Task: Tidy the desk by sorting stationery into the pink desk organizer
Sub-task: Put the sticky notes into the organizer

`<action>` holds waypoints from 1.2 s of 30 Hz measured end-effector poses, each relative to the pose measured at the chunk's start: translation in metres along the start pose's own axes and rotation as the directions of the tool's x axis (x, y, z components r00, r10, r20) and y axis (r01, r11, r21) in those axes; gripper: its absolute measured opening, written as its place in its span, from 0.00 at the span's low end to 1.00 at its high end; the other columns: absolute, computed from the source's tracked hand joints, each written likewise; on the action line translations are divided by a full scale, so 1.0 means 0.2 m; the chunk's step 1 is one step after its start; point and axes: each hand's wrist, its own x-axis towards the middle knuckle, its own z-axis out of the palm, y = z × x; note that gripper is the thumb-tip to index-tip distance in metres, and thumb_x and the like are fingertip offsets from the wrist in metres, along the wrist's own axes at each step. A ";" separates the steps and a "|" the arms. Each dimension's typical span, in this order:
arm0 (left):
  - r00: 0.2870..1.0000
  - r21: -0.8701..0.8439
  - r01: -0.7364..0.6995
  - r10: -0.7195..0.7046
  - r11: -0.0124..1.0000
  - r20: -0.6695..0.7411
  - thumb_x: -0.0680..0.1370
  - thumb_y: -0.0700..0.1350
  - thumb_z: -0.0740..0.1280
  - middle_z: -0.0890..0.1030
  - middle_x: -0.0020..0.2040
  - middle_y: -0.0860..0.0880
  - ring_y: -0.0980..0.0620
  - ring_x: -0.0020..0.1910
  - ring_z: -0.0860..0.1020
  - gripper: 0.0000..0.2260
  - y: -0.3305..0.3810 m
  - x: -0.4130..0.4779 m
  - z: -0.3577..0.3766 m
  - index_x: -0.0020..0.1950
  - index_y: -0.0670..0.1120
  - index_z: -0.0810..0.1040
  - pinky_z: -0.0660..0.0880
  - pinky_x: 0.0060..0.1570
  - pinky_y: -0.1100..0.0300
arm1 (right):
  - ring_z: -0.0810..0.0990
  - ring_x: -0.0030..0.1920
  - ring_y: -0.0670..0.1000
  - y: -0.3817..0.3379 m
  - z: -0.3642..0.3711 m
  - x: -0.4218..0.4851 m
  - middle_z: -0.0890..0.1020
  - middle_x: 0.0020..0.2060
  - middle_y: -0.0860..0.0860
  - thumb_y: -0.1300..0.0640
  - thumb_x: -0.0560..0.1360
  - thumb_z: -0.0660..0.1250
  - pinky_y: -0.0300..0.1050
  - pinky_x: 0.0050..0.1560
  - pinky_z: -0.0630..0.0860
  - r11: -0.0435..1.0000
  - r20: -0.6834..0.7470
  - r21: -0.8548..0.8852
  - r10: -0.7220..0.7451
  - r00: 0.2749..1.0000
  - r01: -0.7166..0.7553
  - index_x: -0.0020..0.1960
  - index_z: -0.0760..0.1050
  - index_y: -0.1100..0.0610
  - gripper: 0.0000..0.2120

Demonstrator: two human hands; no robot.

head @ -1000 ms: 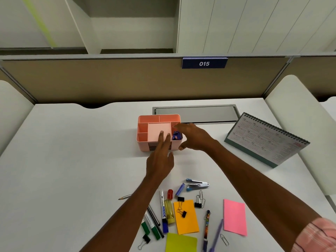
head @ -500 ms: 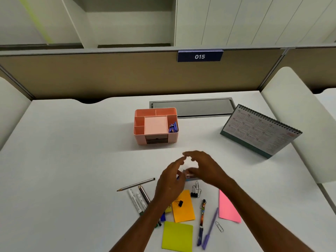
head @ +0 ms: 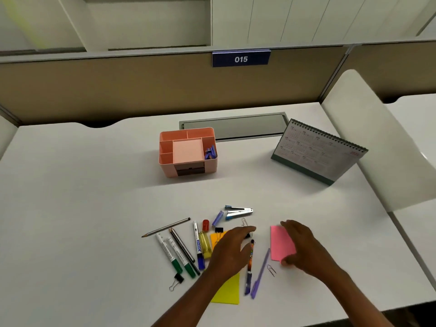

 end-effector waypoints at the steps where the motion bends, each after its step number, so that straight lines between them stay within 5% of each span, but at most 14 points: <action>1: 1.000 0.012 -0.005 0.005 1.000 -0.001 0.81 0.50 0.64 0.75 0.70 0.63 0.63 0.69 0.71 0.20 0.01 0.00 0.01 0.73 0.60 0.72 0.69 0.69 0.63 | 0.54 0.80 0.49 0.01 0.01 -0.02 0.55 0.80 0.47 0.48 0.65 0.80 0.48 0.69 0.71 1.000 -0.013 -0.007 0.000 1.000 0.000 0.82 0.51 0.47 0.54; 10: 1.000 0.062 -0.004 0.004 0.998 0.003 0.82 0.50 0.64 0.73 0.72 0.60 0.60 0.72 0.68 0.21 0.07 0.01 0.05 0.75 0.60 0.70 0.68 0.71 0.61 | 0.57 0.75 0.51 0.03 0.08 -0.01 0.61 0.75 0.48 0.53 0.63 0.80 0.48 0.57 0.78 1.000 -0.088 -0.030 -0.001 0.996 -0.002 0.81 0.55 0.52 0.53; 18: 1.000 0.026 -0.014 0.014 1.000 -0.007 0.81 0.49 0.65 0.74 0.71 0.59 0.61 0.70 0.69 0.21 0.09 0.05 0.03 0.75 0.58 0.70 0.68 0.71 0.61 | 0.77 0.60 0.54 0.04 0.09 0.04 0.70 0.63 0.47 0.67 0.68 0.73 0.47 0.54 0.79 0.989 -0.258 0.150 0.056 0.965 -0.018 0.75 0.67 0.48 0.38; 21: 1.000 0.028 -0.015 0.015 1.000 -0.014 0.81 0.49 0.65 0.74 0.71 0.59 0.61 0.71 0.69 0.21 0.09 0.06 0.01 0.75 0.57 0.71 0.67 0.71 0.63 | 0.76 0.62 0.56 0.05 0.08 0.06 0.70 0.66 0.48 0.58 0.69 0.76 0.49 0.57 0.78 0.989 -0.172 0.145 0.065 0.983 -0.040 0.75 0.67 0.50 0.37; 24: 1.000 0.037 -0.016 0.017 0.999 -0.023 0.81 0.50 0.65 0.73 0.72 0.60 0.63 0.71 0.68 0.21 0.09 0.05 0.01 0.75 0.59 0.70 0.65 0.70 0.67 | 0.66 0.68 0.52 0.04 0.06 0.04 0.63 0.72 0.46 0.45 0.64 0.78 0.47 0.54 0.78 1.000 -0.044 -0.002 0.028 0.999 -0.028 0.79 0.59 0.49 0.48; 29: 0.999 0.011 -0.010 0.011 1.000 -0.037 0.81 0.49 0.66 0.74 0.70 0.61 0.64 0.70 0.69 0.21 0.07 0.04 0.00 0.74 0.59 0.71 0.67 0.71 0.63 | 0.65 0.65 0.50 0.00 0.05 0.05 0.64 0.67 0.47 0.42 0.61 0.78 0.45 0.47 0.79 0.991 -0.036 -0.128 0.035 0.999 -0.040 0.77 0.58 0.47 0.50; 36: 0.996 -0.027 0.002 -0.005 1.000 -0.085 0.80 0.48 0.67 0.77 0.68 0.60 0.61 0.66 0.74 0.19 0.05 0.07 -0.06 0.71 0.57 0.75 0.74 0.65 0.60 | 0.73 0.53 0.51 -0.02 0.01 0.15 0.67 0.53 0.44 0.58 0.66 0.80 0.48 0.43 0.78 0.994 -0.169 0.066 0.098 0.981 -0.088 0.52 0.73 0.47 0.21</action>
